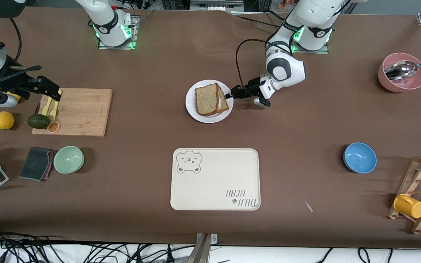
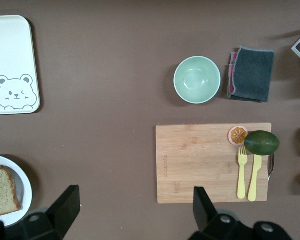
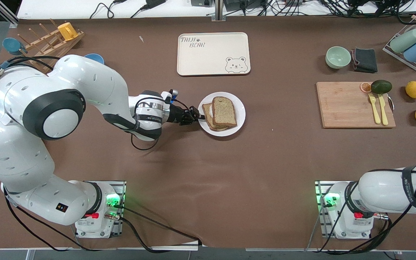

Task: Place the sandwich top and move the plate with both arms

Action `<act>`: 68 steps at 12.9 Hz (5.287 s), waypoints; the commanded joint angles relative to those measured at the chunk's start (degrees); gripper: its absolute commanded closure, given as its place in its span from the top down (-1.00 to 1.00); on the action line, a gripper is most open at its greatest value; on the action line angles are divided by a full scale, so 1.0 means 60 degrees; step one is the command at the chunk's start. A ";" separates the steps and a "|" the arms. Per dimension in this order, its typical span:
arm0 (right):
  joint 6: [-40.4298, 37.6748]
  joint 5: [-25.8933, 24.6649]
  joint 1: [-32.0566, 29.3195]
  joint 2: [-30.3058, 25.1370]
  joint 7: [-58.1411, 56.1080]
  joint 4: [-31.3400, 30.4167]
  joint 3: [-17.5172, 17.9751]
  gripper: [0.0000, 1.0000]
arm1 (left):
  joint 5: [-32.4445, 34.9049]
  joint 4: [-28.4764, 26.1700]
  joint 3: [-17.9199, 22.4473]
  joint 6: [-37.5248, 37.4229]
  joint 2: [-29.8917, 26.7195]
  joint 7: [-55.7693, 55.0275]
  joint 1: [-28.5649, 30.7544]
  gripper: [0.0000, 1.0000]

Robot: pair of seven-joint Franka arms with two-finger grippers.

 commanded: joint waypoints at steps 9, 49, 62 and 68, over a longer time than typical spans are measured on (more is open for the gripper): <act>-0.0178 0.0093 0.0046 0.0012 -0.0068 0.0205 0.0045 1.00 | -0.0930 0.1032 0.0002 0.0842 0.0236 0.0690 -0.0064 -1.00; 0.0599 -0.0348 0.0500 0.0085 0.0312 0.0176 -0.1024 1.00 | -0.0813 0.5711 0.0427 0.3715 0.1997 -0.1068 0.0845 0.26; 0.0041 0.0401 0.0544 0.0143 0.0181 0.0205 -0.1126 1.00 | -0.0316 0.1227 0.0119 0.4125 -0.1811 -0.0921 0.1107 1.00; 0.0012 0.0401 0.0500 0.0187 0.0166 0.0190 -0.1156 1.00 | -0.0227 -0.0121 -0.0833 0.4154 -0.2561 0.1448 0.2251 1.00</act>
